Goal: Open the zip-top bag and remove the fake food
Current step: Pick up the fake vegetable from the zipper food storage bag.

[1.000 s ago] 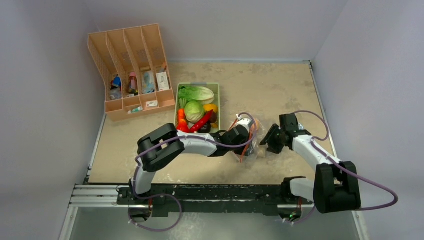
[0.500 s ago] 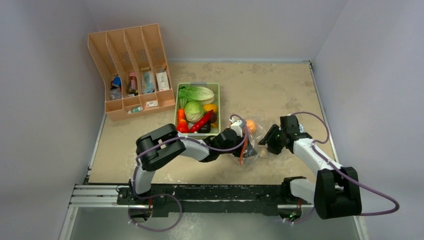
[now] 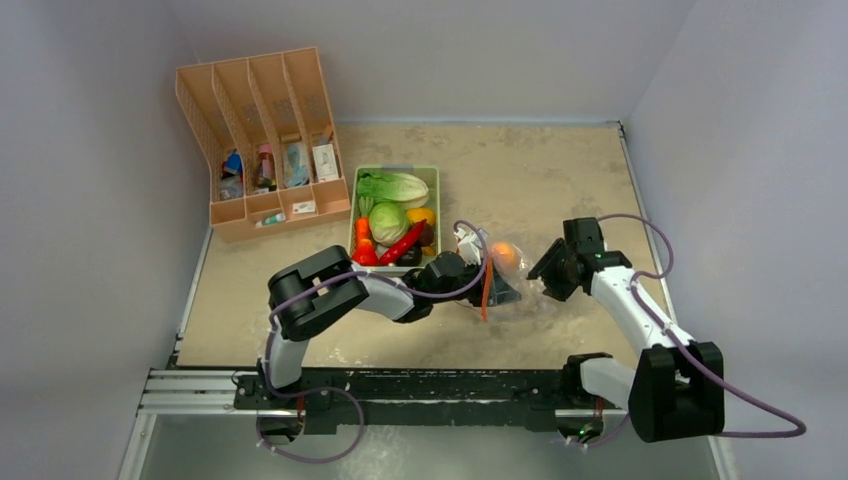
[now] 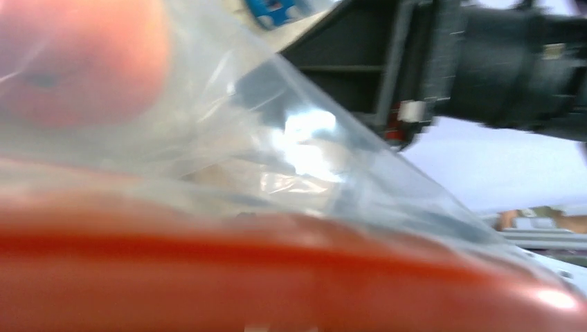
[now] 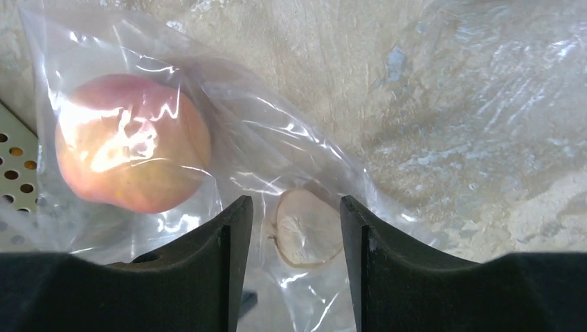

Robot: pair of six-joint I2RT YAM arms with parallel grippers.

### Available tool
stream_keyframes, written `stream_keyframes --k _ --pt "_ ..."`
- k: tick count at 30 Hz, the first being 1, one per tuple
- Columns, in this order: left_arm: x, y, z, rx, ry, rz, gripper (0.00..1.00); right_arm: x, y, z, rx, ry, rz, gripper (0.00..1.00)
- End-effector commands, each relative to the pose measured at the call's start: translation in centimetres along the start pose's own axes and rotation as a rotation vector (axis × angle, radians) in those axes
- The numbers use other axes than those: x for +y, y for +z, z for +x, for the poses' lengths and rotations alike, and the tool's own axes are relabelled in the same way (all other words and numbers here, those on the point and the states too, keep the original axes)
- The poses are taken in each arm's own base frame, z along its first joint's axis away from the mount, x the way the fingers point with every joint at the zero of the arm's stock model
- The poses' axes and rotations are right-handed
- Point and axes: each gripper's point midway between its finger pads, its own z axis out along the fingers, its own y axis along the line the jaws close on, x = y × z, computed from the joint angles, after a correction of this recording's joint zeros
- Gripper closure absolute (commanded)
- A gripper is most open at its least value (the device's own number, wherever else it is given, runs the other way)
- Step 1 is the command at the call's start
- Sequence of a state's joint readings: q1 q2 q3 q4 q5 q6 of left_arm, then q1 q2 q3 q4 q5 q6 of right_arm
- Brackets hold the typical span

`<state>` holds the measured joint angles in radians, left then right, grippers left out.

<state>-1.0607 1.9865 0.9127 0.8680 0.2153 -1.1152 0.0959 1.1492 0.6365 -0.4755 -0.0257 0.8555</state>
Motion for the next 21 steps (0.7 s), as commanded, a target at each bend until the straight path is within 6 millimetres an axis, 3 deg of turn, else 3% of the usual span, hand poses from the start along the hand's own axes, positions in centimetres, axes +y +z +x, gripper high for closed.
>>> stream_keyframes --k 1,5,7,11,16,21 --pt "0.9 -0.9 -1.6 -0.022 0.127 -0.148 0.66 -0.3 -1.8 -1.1 -0.054 0.035 0.042 0.45" --pt "2.2 -2.1 -2.1 -0.036 0.166 -0.236 0.66 1.4 -3.2 -1.6 -0.102 -0.045 -0.092 0.44" --pt "2.5 -2.3 -2.3 -0.042 0.171 -0.255 0.63 2.5 -3.8 -0.3 -0.089 -0.043 -0.211 0.43" --pt "4.2 -2.2 -1.9 -0.011 0.184 -0.332 0.60 0.3 -3.9 0.9 -0.126 0.053 -0.188 0.41" --pt "5.6 -2.7 -1.6 -0.023 0.162 -0.394 0.49 -0.4 -3.6 1.3 -0.084 0.046 -0.131 0.40" --pt "7.2 -3.6 -1.6 0.003 0.197 -0.496 0.48 -1.4 -2.3 1.8 -0.043 -0.003 -0.065 0.42"
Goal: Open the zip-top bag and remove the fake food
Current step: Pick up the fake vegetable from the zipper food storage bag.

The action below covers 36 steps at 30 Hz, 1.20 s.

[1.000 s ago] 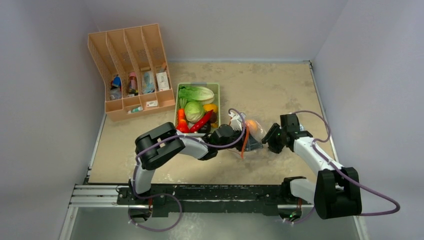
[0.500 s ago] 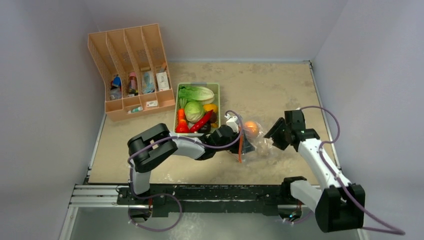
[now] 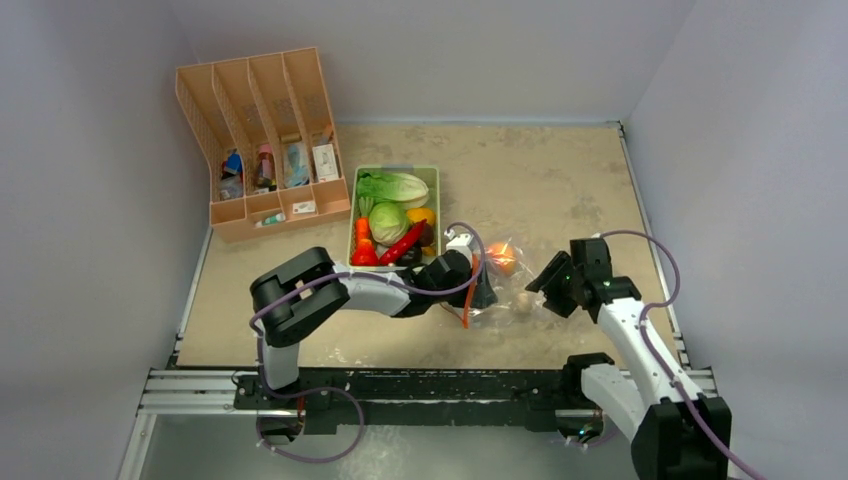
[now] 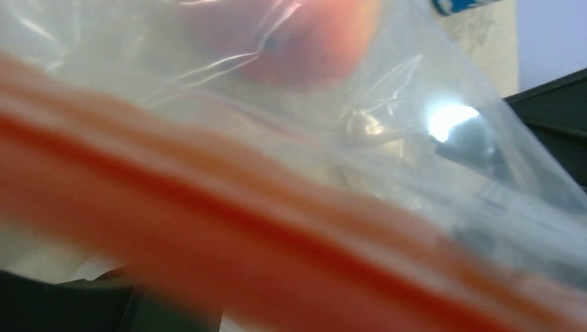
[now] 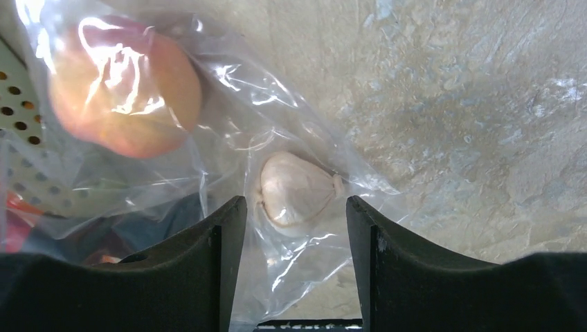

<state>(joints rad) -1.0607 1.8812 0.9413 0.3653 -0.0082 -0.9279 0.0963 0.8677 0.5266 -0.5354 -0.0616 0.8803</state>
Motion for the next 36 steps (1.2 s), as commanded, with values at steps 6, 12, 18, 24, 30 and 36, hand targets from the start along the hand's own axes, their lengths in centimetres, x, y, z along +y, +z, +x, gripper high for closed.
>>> stream_keyframes --k 6,12,18,24,30,36 --pt "0.7 -0.2 -1.9 -0.008 0.092 -0.128 0.48 -2.1 0.9 1.6 0.042 0.070 0.080 0.44" --pt "1.0 1.3 -0.2 0.089 0.152 -0.162 0.52 -2.5 0.7 2.5 0.060 0.078 0.067 0.45" --pt "2.4 0.9 -0.5 0.066 0.159 -0.235 0.52 -3.2 1.6 3.1 0.100 0.089 0.119 0.46" --pt "0.3 1.9 0.7 0.137 0.149 -0.138 0.52 -3.2 3.4 4.9 0.202 0.125 0.121 0.47" --pt "-1.1 2.0 2.3 0.152 0.086 -0.064 0.52 0.3 4.3 5.2 0.294 0.171 -0.007 0.47" --pt "-4.5 1.3 1.8 0.107 -0.032 0.161 0.52 1.6 5.5 4.5 0.321 0.157 -0.026 0.50"
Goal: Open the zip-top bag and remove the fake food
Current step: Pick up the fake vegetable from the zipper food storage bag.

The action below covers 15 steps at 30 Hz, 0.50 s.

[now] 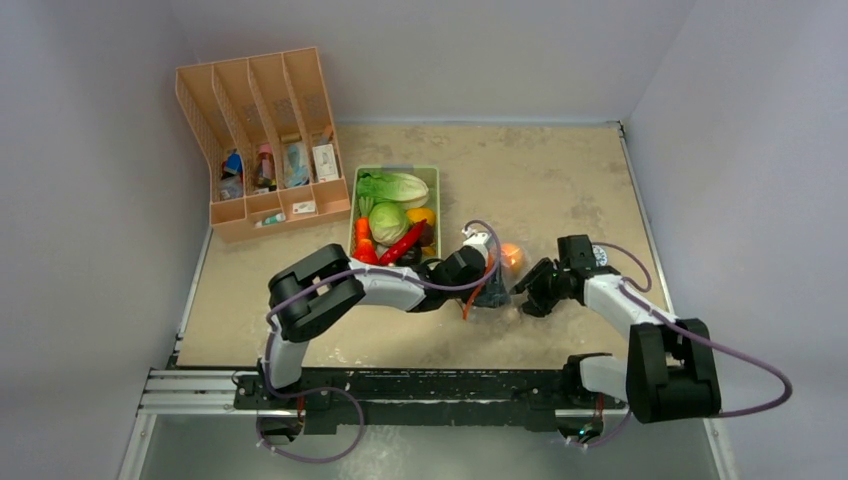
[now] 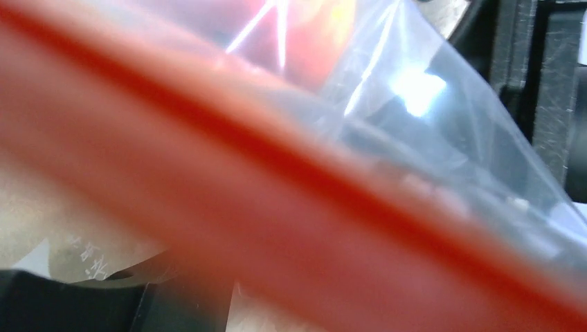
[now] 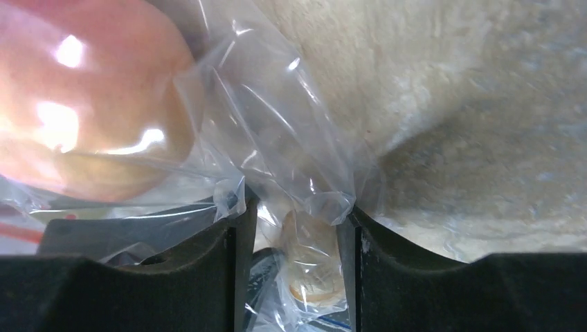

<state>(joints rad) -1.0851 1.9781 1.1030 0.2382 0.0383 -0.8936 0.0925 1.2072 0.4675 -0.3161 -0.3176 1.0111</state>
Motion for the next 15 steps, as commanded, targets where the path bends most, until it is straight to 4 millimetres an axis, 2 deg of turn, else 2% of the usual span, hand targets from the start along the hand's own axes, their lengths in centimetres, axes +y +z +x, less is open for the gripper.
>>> stream_keyframes --k 1,3,4,5,10,11,12,15 --pt "-3.2 -0.9 0.3 0.001 -0.083 0.182 0.52 0.4 0.7 -0.8 0.001 -0.022 0.023 0.51" --pt "-3.0 -1.2 -0.3 -0.029 -0.091 0.169 0.52 0.2 -0.3 -2.3 -0.064 -0.050 0.090 0.50" --pt "-2.8 -1.4 -0.7 -0.050 -0.093 0.151 0.52 0.7 -1.3 -3.4 -0.116 -0.057 0.114 0.48" --pt "-2.5 -1.5 -1.1 -0.077 -0.099 0.130 0.52 0.2 -2.3 -4.1 -0.165 -0.043 0.167 0.45" --pt "-1.8 -1.7 -3.0 -0.174 -0.163 0.079 0.52 0.9 -7.7 -6.8 -0.357 -0.004 0.237 0.40" --pt "-1.9 -1.7 -3.2 -0.185 -0.170 0.087 0.53 0.8 -8.4 -6.9 -0.373 0.013 0.254 0.25" --pt "-1.9 -1.7 -3.3 -0.192 -0.177 0.089 0.53 0.7 -9.0 -6.9 -0.380 0.024 0.270 0.16" --pt "-1.6 -1.9 -3.6 -0.213 -0.184 0.079 0.53 -0.1 -9.9 -5.9 -0.332 0.017 0.331 0.13"
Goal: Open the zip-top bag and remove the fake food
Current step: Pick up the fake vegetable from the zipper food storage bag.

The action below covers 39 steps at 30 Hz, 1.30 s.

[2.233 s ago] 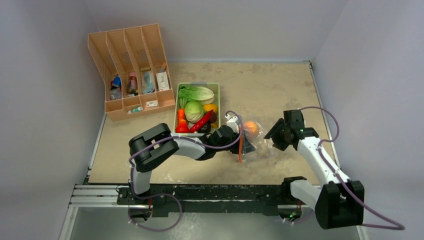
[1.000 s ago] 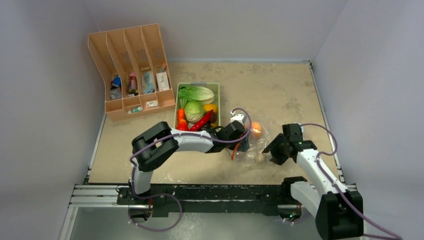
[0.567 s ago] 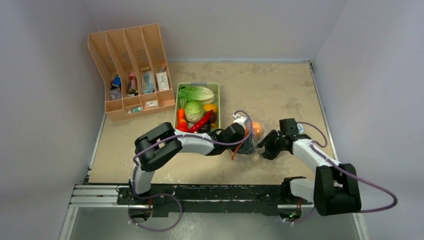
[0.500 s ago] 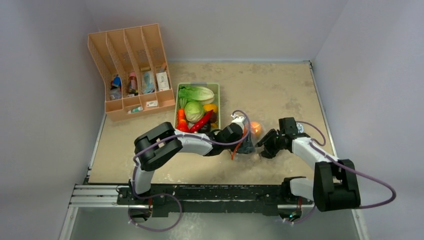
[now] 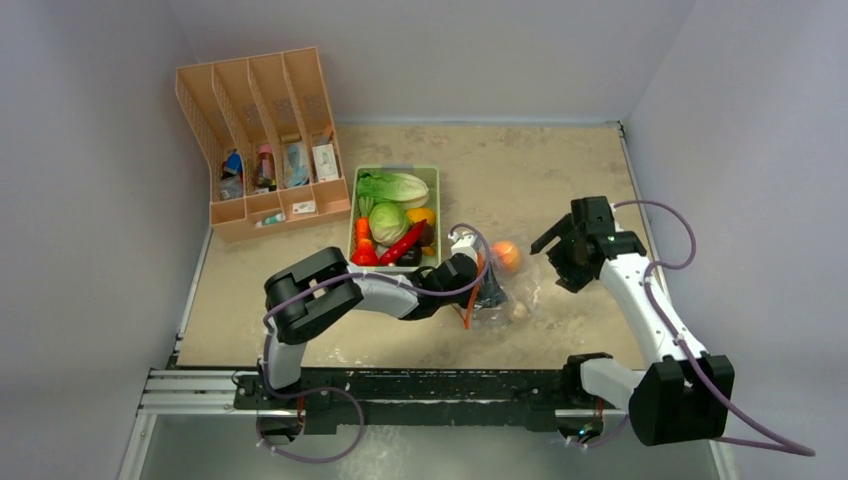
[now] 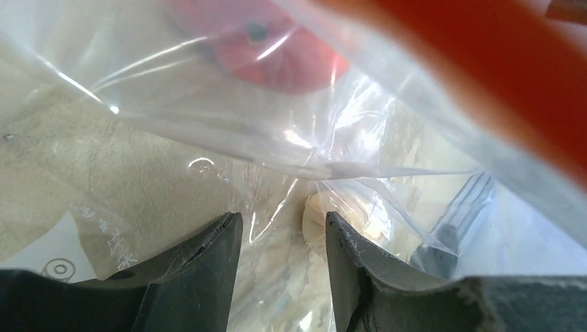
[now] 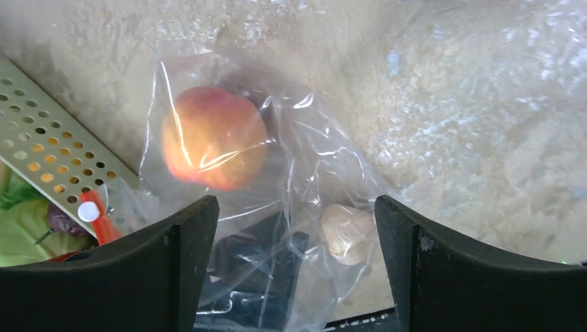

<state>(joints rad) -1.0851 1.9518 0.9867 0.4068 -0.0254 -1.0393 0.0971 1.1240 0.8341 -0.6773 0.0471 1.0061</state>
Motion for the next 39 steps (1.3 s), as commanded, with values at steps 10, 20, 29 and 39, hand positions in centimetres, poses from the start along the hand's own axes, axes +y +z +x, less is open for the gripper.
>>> stream_keyframes --k 10,20,29,39 --pt "-4.1 -1.8 -2.7 -0.089 0.000 0.130 0.53 -5.5 -1.7 7.5 0.229 0.034 0.033 0.15" --pt "-3.4 -2.0 -2.4 -0.092 0.002 0.120 0.53 -8.3 -1.4 10.0 0.296 0.093 0.113 0.18" --pt "-3.0 -1.9 -3.0 -0.113 0.002 0.115 0.53 -6.7 0.6 8.2 0.232 0.088 0.080 0.23" --pt "-1.7 -2.4 -1.4 -0.061 0.006 0.104 0.52 -6.5 4.6 9.2 0.301 -0.002 0.059 0.29"
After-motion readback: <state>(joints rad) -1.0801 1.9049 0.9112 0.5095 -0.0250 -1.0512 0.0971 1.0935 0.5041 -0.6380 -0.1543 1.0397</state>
